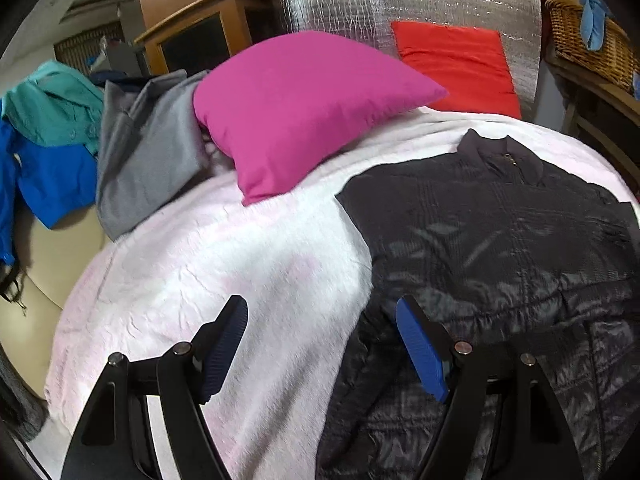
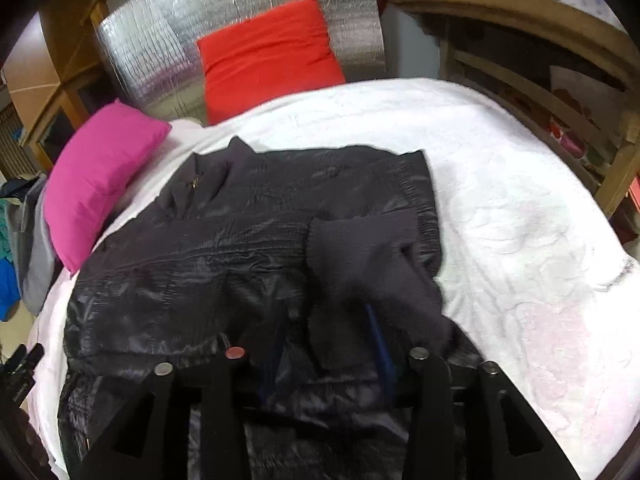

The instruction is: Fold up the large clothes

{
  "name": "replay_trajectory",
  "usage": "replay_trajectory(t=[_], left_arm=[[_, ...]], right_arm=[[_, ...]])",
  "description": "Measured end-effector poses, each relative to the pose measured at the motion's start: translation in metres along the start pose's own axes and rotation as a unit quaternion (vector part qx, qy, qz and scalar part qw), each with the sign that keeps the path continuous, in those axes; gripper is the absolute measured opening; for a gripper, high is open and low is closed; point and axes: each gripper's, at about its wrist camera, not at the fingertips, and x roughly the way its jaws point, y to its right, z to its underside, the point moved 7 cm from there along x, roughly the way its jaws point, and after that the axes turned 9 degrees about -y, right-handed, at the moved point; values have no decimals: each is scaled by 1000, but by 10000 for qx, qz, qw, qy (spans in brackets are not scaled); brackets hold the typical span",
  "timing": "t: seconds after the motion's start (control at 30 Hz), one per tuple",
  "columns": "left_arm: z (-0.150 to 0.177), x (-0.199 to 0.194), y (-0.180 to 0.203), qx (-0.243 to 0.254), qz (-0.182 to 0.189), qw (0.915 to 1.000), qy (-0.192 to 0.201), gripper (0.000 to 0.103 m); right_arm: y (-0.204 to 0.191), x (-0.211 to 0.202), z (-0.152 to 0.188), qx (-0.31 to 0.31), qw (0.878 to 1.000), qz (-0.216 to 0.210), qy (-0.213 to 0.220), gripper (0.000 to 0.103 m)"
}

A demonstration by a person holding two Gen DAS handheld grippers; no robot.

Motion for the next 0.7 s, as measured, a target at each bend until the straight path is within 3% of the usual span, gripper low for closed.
replay_trajectory(t=[0.07,0.13,0.43,0.7], left_arm=[[5,-4,0,-39,128,9999,9,77],[12,-9,-1,-69,226,9997,1,77],[65,-38,-6,-131,477,9988,-37,77],[132,-60,-13,-106,683,9973,-230,77]], right_arm=[[12,-17,5,5,9999,-3,159,48],[25,-31,12,50,9996,-51,269,61],[72,-88,71,121,9982,-265,521,69],[74,-81,131,36,9982,-583,-112,69]])
